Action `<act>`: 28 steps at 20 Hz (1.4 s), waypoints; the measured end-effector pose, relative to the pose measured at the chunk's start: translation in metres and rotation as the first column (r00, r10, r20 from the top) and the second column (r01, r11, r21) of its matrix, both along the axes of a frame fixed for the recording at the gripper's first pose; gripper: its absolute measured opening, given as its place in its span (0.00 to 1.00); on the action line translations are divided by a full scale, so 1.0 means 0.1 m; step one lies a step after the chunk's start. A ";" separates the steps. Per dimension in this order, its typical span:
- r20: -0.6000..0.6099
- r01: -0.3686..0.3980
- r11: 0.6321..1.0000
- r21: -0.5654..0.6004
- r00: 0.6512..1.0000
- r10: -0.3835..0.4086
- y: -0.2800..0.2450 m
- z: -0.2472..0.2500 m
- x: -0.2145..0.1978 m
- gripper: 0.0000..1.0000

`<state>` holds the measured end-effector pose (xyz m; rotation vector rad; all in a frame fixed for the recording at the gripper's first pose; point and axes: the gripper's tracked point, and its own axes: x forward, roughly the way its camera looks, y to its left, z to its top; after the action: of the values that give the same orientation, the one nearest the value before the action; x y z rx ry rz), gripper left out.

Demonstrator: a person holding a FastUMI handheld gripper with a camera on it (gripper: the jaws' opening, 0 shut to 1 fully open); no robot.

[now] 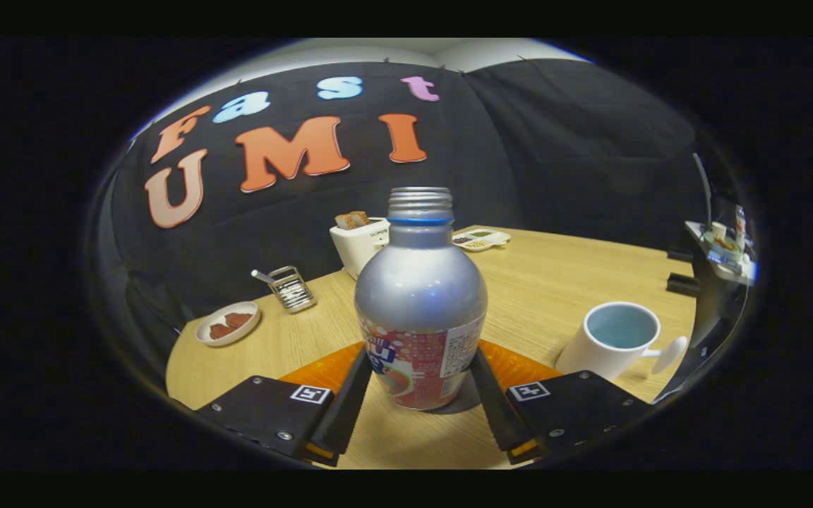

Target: Take the bottle from table, then pour the juice into the cup, finally place the bottle on the coaster

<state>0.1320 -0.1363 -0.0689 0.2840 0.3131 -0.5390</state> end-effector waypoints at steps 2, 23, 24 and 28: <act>-0.010 -0.014 0.998 -0.063 1.000 0.013 0.02 -0.03 0.06 0.77; -0.099 -0.020 0.985 -0.171 0.995 0.003 -0.03 -0.38 0.03 0.96; -0.099 -0.019 0.985 -0.170 0.995 0.002 -0.02 -0.38 -0.02 0.97; -0.092 -0.025 0.985 -0.171 0.996 0.009 0.02 -0.38 -0.16 0.98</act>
<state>0.1161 -0.1339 -0.1067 0.0899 0.3551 -0.5595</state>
